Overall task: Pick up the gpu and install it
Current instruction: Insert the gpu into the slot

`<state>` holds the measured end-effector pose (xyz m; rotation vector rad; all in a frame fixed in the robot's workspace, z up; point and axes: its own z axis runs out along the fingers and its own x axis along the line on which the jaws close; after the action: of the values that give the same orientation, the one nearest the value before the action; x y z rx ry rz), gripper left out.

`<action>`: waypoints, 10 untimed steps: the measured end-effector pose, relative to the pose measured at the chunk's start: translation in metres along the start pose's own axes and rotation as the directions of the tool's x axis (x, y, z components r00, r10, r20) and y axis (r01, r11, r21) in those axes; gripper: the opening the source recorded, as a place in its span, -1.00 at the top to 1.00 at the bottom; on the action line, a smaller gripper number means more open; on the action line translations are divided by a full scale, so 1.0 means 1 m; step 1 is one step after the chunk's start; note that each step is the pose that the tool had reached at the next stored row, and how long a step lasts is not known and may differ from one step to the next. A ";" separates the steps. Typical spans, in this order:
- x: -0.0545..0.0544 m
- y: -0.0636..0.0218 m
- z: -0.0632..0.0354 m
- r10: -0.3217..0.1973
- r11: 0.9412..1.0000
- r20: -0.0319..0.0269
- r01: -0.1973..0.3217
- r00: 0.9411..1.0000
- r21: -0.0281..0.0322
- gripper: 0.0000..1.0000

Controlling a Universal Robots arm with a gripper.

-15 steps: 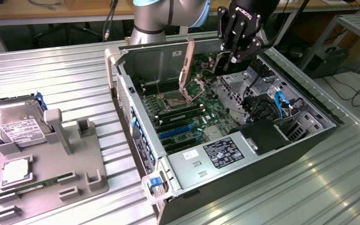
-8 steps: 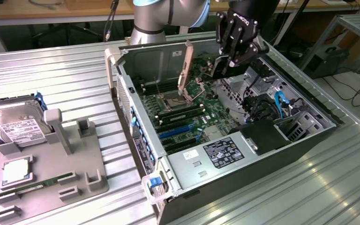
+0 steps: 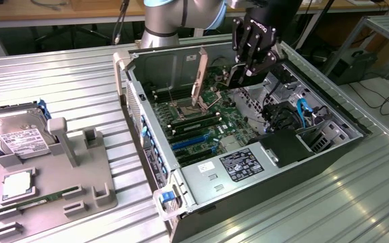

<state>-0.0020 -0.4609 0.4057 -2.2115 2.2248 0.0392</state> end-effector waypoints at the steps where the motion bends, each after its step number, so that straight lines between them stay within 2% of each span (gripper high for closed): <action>1: 0.000 0.0000 0.0016 0.000 1.000 0.000 0.000 1.000 0.000 0.45; 10: 0.001 0.0003 0.0200 0.000 1.000 0.000 0.000 1.000 0.002 0.45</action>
<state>-0.0026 -0.4610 0.3857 -2.2105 2.2236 0.0364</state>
